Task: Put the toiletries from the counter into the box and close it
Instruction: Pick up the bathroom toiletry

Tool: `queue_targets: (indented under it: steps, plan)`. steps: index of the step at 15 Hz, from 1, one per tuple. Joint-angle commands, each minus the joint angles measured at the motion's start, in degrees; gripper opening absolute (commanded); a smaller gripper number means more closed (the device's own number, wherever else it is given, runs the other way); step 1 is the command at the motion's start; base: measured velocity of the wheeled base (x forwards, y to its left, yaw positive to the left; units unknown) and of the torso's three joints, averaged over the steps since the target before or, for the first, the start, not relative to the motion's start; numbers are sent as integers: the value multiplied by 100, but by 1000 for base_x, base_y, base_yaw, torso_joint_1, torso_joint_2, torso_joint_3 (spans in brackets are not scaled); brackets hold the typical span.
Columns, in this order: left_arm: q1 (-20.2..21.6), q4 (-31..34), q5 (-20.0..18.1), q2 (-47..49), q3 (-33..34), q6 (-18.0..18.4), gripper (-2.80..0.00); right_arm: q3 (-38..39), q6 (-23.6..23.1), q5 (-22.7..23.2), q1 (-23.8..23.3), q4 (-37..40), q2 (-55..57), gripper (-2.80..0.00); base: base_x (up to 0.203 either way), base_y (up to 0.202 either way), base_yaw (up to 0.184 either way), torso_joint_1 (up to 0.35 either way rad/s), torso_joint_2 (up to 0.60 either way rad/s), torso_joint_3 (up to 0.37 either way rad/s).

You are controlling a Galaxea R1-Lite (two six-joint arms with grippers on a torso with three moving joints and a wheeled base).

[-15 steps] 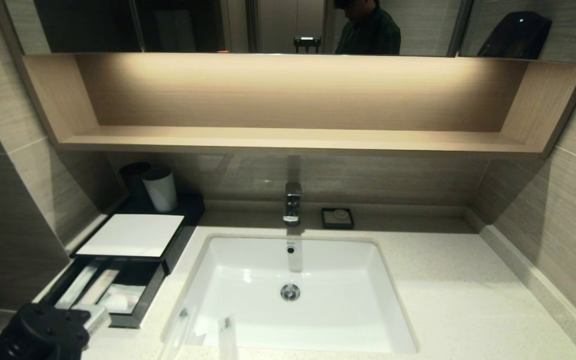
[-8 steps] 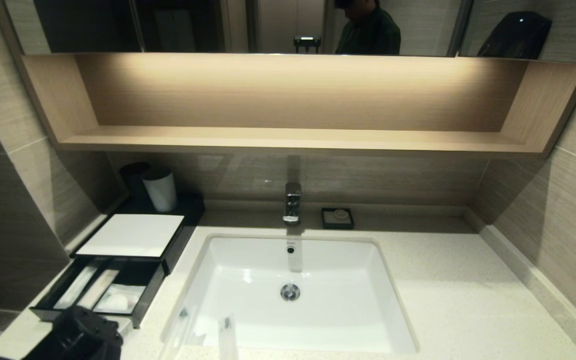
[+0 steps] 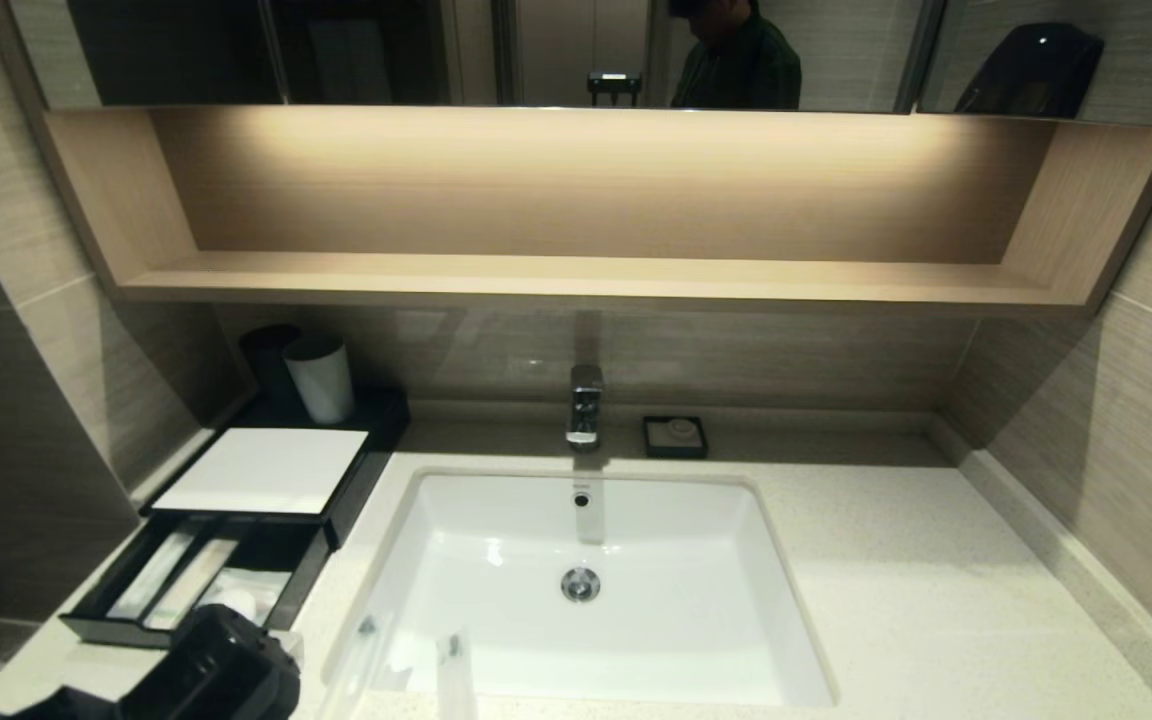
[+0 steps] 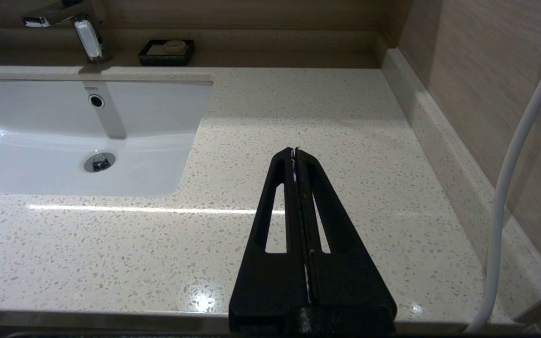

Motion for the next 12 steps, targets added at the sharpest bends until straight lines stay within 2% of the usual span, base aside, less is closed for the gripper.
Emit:
queue_targets:
  steps: [1,6,12]
  plan:
    - [68,-120,5,352,16,26,0,1,1,0,0,0,0,-280,0,0,0,0,0,0]
    - [233,-817,6,644,262,170,0,1,1,0,-5,0,0,-280,0,0,0,0,0,0]
    - [244,-876,14,662,286,222,0,1,1,0,2,0,0,-280,0,0,0,0,0,0]
